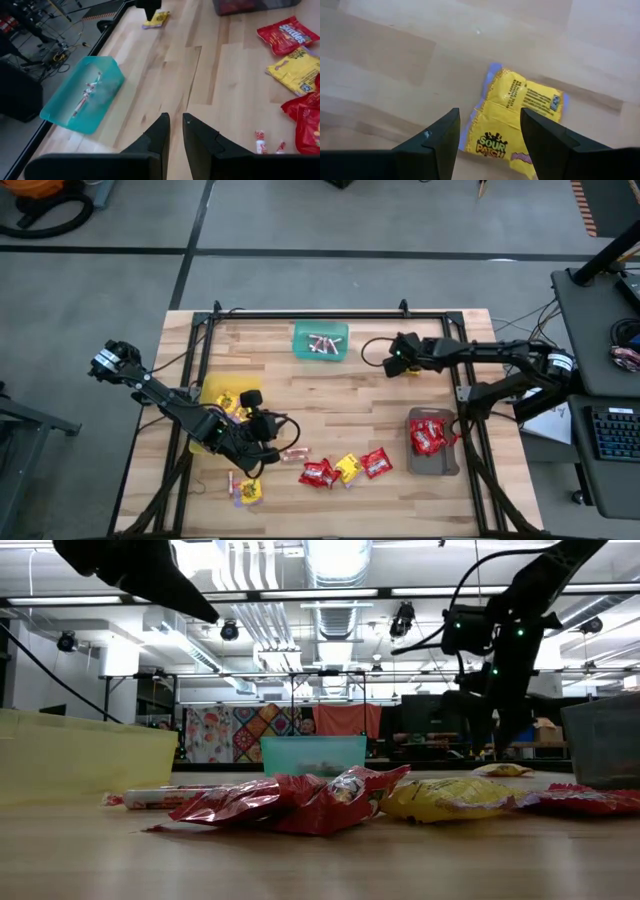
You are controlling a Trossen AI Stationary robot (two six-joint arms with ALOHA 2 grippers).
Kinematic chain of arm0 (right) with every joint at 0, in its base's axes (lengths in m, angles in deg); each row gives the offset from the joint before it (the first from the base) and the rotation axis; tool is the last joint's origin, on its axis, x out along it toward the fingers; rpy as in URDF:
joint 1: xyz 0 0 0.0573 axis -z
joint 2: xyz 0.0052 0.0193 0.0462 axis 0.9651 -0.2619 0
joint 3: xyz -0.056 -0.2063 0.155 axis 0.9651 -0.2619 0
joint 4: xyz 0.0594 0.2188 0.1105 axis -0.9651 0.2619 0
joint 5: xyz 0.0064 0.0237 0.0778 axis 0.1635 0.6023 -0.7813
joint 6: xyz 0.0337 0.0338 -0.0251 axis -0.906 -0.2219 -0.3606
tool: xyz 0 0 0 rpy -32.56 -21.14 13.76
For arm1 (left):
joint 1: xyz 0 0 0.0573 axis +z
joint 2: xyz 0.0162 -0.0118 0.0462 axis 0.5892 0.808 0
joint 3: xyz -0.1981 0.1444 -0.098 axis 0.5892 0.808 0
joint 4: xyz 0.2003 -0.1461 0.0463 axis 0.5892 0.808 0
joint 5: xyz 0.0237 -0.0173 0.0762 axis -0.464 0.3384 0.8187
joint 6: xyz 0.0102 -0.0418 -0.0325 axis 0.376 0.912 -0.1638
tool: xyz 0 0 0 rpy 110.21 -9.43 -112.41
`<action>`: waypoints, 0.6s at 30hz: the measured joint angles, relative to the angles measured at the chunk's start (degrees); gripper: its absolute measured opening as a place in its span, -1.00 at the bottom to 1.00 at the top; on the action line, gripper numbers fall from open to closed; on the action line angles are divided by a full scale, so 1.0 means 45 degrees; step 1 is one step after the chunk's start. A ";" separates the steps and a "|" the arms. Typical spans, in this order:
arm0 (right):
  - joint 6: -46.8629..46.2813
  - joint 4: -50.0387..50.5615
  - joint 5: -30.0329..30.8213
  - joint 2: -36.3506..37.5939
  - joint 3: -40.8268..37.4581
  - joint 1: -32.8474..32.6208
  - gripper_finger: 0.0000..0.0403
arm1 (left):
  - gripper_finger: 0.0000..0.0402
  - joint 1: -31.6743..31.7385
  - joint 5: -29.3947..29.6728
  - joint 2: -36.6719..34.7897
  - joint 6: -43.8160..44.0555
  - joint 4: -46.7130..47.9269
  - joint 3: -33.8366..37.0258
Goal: Sort candy
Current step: Put the yellow candy into the yellow bin
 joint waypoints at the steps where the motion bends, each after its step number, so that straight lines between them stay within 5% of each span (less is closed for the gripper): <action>1: -0.0004 -0.0232 0.0000 0.0000 -0.0136 0.0000 -0.02 | -0.82 0.0000 0.0031 0.0000 0.0015 0.0000 0.0000; 18: -0.0056 -0.2653 0.0288 0.0003 -0.1974 0.0000 -0.08 | -0.82 0.0000 0.0058 0.0000 0.0073 -0.0371 0.0005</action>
